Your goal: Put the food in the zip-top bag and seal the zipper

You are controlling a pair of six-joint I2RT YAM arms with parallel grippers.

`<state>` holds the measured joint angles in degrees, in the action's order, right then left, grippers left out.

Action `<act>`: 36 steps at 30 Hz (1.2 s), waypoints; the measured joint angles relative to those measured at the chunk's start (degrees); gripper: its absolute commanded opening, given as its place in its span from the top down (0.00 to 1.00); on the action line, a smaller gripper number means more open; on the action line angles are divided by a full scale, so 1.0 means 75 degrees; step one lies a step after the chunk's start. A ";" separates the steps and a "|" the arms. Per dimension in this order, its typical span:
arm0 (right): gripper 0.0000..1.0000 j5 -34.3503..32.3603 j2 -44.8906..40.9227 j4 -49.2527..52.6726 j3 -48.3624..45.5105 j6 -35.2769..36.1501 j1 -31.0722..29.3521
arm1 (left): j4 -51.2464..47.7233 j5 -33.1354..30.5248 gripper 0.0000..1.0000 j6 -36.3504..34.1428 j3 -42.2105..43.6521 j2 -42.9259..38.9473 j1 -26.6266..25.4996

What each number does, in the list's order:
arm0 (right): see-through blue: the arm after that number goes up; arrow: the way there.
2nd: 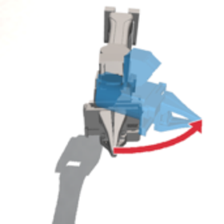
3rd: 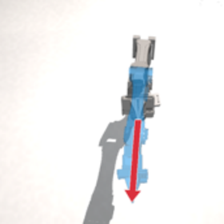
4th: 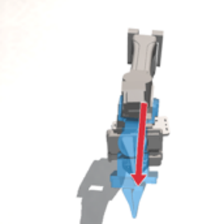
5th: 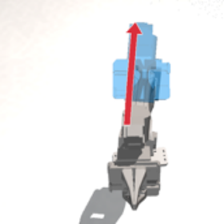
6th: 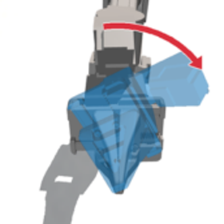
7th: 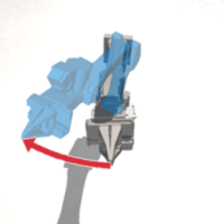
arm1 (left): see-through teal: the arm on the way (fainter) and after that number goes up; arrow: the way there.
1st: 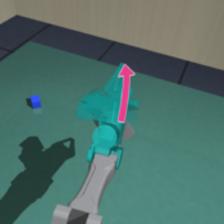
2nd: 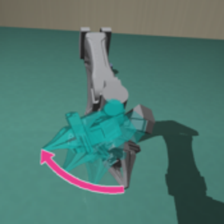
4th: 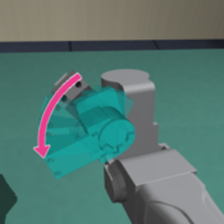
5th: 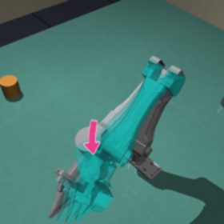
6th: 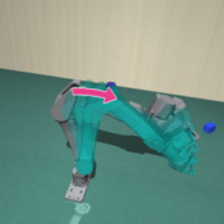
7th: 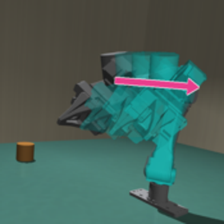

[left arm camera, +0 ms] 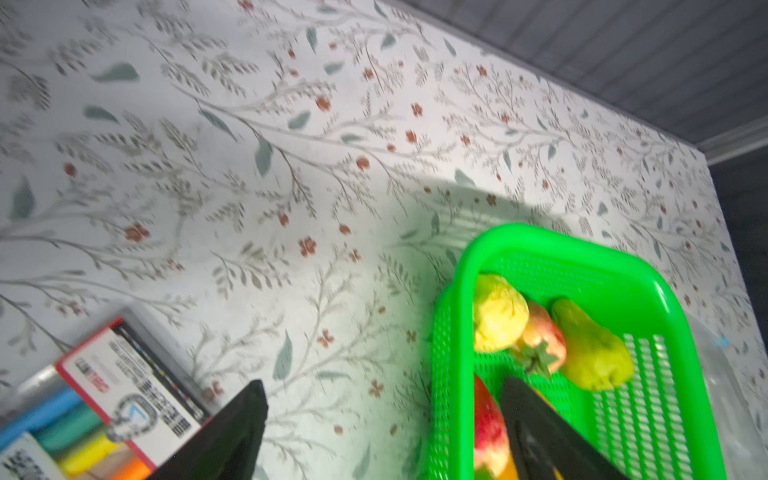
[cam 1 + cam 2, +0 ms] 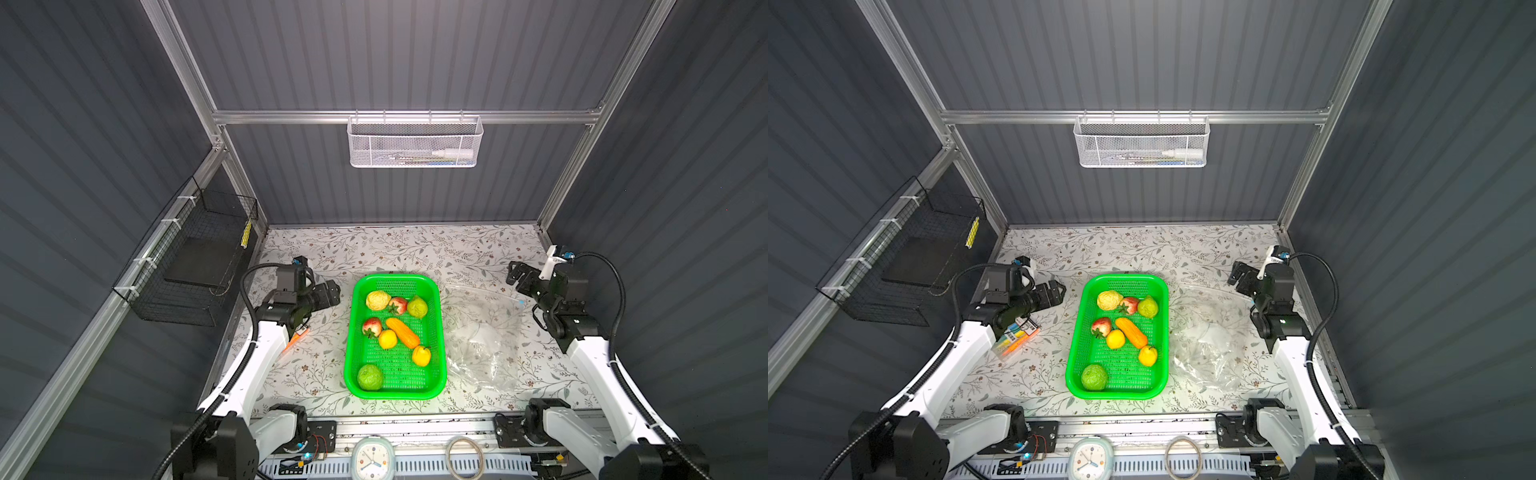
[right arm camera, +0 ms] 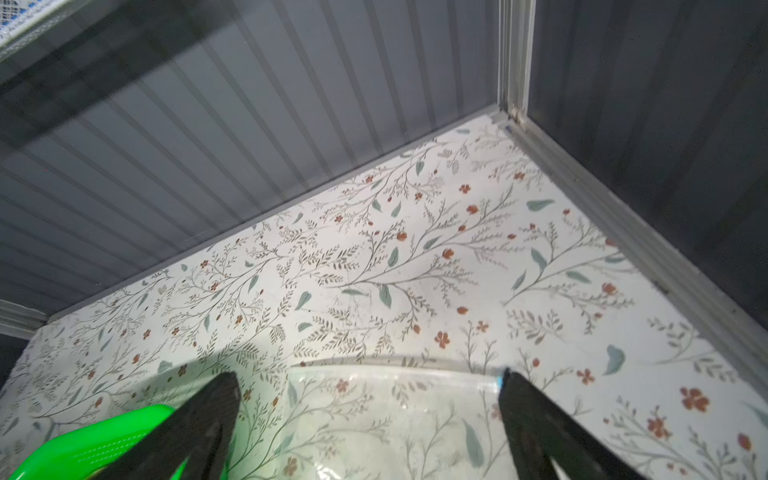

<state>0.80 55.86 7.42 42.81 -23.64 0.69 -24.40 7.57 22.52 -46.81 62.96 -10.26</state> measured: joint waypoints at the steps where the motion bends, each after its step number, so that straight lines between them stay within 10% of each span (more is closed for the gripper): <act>1: 0.01 0.0134 0.0026 0.0163 0.0003 -0.0111 0.0000 | -0.0163 0.0085 0.12 0.0149 0.0105 -0.0134 -0.0166; 12: 0.01 0.0892 0.0108 0.0536 -0.0175 -0.0857 0.0000 | -0.0644 0.0539 0.17 0.0676 0.0629 -0.0545 -0.1361; 30: 0.01 0.1096 0.0099 0.0659 -0.0178 -0.0810 0.0000 | -0.0178 -0.0012 0.70 0.1008 0.0831 0.0149 -0.2259; 36: 0.01 0.1274 0.0321 0.0851 -0.0163 -0.0647 0.0000 | 0.0055 -0.0070 0.73 0.1032 0.0831 0.0396 -0.2294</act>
<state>10.35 58.26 13.80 41.58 -28.49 0.69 -23.99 7.05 30.26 -40.58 65.93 -27.46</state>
